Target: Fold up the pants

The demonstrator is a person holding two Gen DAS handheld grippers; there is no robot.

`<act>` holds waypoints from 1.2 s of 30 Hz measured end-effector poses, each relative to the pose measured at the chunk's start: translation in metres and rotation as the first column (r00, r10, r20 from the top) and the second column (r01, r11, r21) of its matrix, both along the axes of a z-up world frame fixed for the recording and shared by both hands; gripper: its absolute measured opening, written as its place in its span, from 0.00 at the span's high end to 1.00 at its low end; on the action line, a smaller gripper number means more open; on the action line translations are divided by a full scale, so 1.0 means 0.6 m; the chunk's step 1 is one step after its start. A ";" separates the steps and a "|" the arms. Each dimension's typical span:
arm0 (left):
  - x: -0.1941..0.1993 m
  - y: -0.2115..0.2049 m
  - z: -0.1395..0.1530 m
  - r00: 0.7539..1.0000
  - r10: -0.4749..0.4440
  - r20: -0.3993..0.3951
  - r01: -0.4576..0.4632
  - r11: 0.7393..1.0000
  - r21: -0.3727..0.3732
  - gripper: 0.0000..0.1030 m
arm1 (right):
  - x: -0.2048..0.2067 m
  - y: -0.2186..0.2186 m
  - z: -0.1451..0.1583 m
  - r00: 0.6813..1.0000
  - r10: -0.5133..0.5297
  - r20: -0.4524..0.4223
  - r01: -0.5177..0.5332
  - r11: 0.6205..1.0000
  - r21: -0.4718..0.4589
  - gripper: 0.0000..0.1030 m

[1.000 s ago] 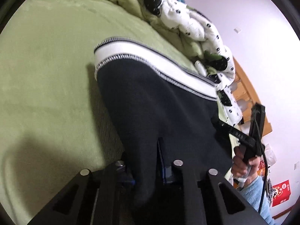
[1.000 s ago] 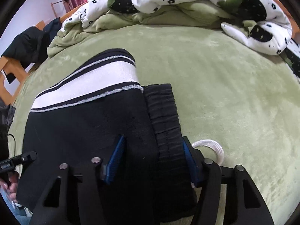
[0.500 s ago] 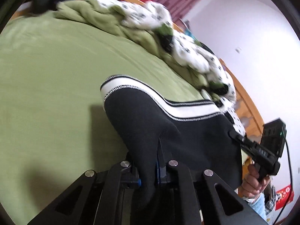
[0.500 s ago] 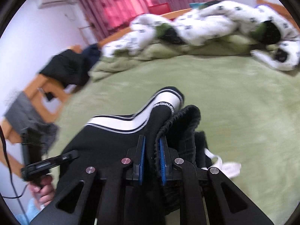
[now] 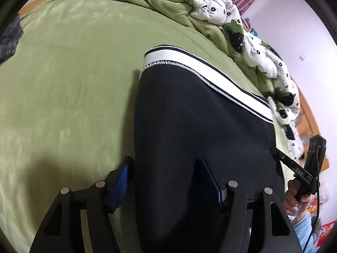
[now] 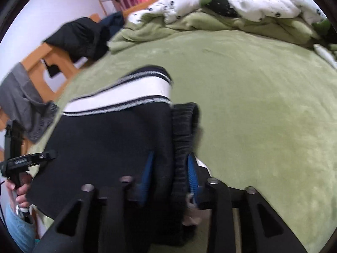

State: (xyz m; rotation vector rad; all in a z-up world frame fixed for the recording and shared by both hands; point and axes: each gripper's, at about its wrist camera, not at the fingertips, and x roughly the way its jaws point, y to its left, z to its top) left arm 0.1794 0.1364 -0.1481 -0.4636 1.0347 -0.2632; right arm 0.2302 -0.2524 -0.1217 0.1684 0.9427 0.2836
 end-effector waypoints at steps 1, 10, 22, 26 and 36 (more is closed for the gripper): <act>-0.006 0.004 0.003 1.000 -0.001 -0.003 0.001 1.000 -0.007 0.39 | -0.003 -0.002 0.009 1.000 -0.016 -0.009 0.015 0.999 -0.032 0.45; -0.124 0.048 0.044 0.996 0.011 0.084 -0.015 0.999 0.047 0.39 | -0.037 0.018 0.078 0.997 -0.019 0.078 0.022 0.999 -0.035 0.66; -0.223 -0.033 0.034 0.950 -0.293 0.110 0.254 0.928 0.273 0.39 | -0.024 0.027 0.057 0.999 -0.051 0.008 0.050 0.997 0.058 0.92; -0.205 -0.091 0.014 0.941 -0.324 0.100 0.238 0.841 0.486 0.89 | -0.030 0.033 0.062 0.997 -0.076 -0.018 0.076 0.995 0.056 0.92; -0.210 -0.036 0.000 0.982 -0.156 0.109 0.111 0.935 0.335 0.87 | -0.049 -0.023 0.095 0.994 -0.094 0.057 0.086 0.988 0.132 0.92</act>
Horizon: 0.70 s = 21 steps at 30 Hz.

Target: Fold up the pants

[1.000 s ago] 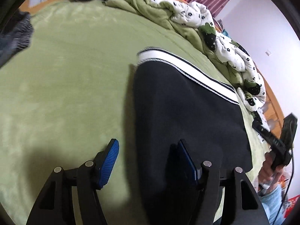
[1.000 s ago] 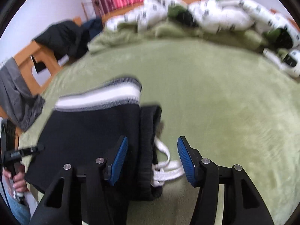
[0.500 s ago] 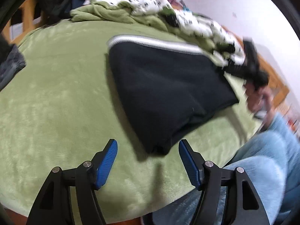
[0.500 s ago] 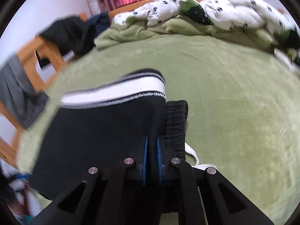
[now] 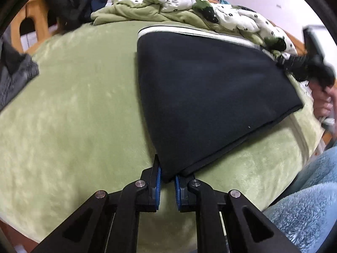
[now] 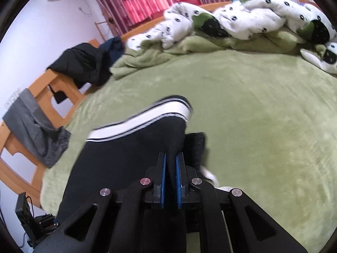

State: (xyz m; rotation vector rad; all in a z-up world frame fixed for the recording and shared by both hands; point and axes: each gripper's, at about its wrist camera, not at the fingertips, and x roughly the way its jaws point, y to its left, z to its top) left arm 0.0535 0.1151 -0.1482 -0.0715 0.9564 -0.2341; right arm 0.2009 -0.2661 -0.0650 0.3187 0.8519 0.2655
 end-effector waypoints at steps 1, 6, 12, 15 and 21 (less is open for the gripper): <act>-0.001 0.005 0.002 1.000 0.004 -0.006 -0.005 0.999 -0.039 0.87 | 0.009 -0.010 -0.022 0.999 -0.011 -0.048 0.011 1.000 0.011 0.92; -0.022 0.039 0.013 0.999 0.011 -0.050 -0.018 0.990 -0.139 0.45 | 0.016 -0.015 -0.077 0.993 -0.012 -0.114 0.007 0.999 -0.045 0.84; -0.067 0.074 0.042 0.999 0.033 -0.010 -0.034 0.986 -0.162 0.45 | -0.040 -0.011 -0.003 1.000 0.019 -0.011 -0.020 0.991 -0.129 0.82; -0.027 0.057 0.075 0.998 0.049 0.040 -0.039 0.977 -0.210 0.46 | -0.063 0.018 0.024 0.992 0.121 0.019 -0.117 0.982 -0.149 0.82; 0.064 -0.033 0.065 0.999 -0.046 0.008 0.047 0.990 -0.135 0.45 | -0.068 0.081 -0.023 0.957 0.280 -0.077 -0.290 0.933 -0.214 0.82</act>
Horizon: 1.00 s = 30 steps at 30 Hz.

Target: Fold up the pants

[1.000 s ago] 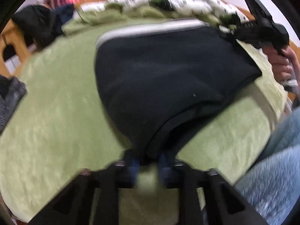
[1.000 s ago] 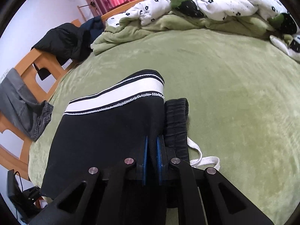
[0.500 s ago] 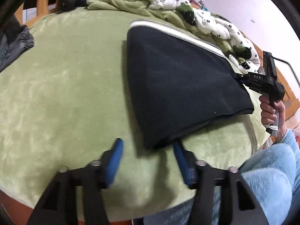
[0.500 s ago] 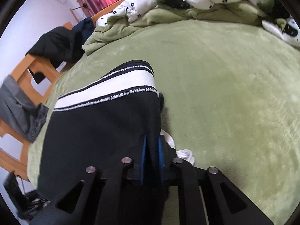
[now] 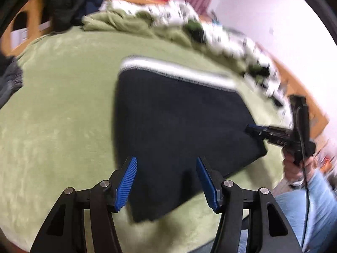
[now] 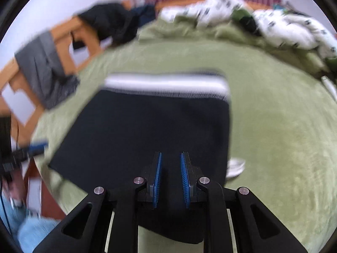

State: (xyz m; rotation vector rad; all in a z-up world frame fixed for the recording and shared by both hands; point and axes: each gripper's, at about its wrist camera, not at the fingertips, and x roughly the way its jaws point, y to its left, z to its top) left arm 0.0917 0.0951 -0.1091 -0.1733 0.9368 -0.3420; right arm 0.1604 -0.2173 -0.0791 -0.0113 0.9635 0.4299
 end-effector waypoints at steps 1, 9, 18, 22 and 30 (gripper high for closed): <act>0.004 -0.012 -0.021 1.000 -0.002 -0.018 0.003 0.997 0.071 0.46 | 0.004 -0.001 -0.021 1.000 0.004 -0.026 -0.005 1.000 -0.020 0.82; 0.005 0.029 -0.030 0.999 0.047 -0.004 -0.047 0.997 -0.057 0.36 | 0.009 -0.010 -0.020 0.996 0.052 -0.068 -0.050 0.999 0.017 0.82; 0.222 -0.031 0.022 0.989 0.112 0.097 -0.114 0.993 0.013 0.35 | 0.133 0.030 0.034 0.976 -0.107 0.189 0.091 0.992 0.092 0.48; 0.281 -0.052 -0.014 0.989 0.131 0.063 -0.137 0.984 0.116 0.36 | 0.196 0.050 -0.025 0.986 -0.126 0.110 0.125 0.992 0.015 0.49; 0.279 -0.053 -0.029 0.991 0.118 0.056 -0.124 0.984 0.128 0.29 | 0.196 0.048 -0.037 0.985 -0.104 0.137 0.112 0.992 -0.055 0.51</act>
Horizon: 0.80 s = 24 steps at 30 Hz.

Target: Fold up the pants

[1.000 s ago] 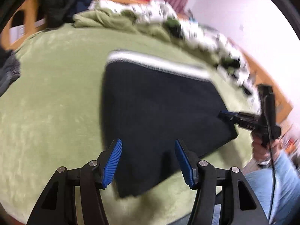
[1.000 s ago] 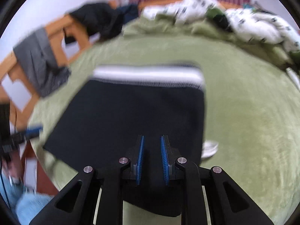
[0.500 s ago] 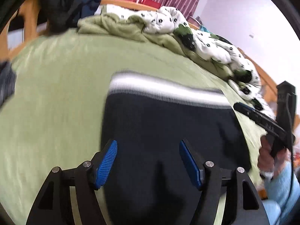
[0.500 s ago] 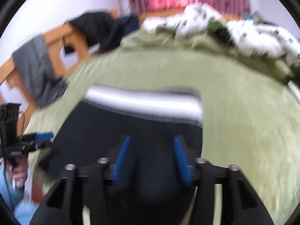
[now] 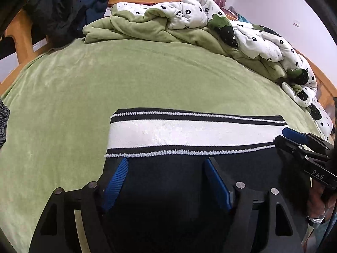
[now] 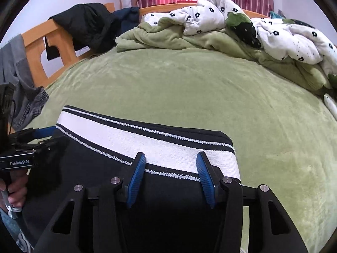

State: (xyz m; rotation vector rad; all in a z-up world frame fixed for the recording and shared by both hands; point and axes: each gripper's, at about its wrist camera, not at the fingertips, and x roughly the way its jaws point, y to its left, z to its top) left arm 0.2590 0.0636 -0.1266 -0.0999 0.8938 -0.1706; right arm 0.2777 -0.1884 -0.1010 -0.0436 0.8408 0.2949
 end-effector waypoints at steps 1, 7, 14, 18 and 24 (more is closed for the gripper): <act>-0.002 0.001 0.001 1.000 -0.002 -0.006 0.002 1.000 0.002 0.29 | -0.001 0.001 0.000 1.000 -0.001 0.002 0.001 1.000 -0.011 0.51; -0.057 0.026 -0.008 0.996 0.000 -0.088 -0.001 1.000 -0.015 0.28 | -0.027 -0.002 0.007 1.000 -0.018 -0.017 0.017 0.997 -0.076 0.51; -0.202 0.048 -0.017 0.993 -0.004 -0.122 -0.002 0.999 -0.049 0.28 | -0.114 -0.039 0.006 0.988 -0.010 -0.152 0.000 0.998 -0.068 0.51; -0.275 0.055 -0.001 0.987 0.001 -0.163 -0.015 0.996 -0.088 0.29 | -0.169 -0.055 0.019 0.977 0.018 -0.211 -0.038 0.995 -0.089 0.51; -0.376 0.020 0.096 1.000 -0.006 -0.020 0.002 0.985 -0.172 0.28 | -0.280 -0.091 0.109 0.990 -0.077 -0.118 0.076 0.997 -0.014 0.51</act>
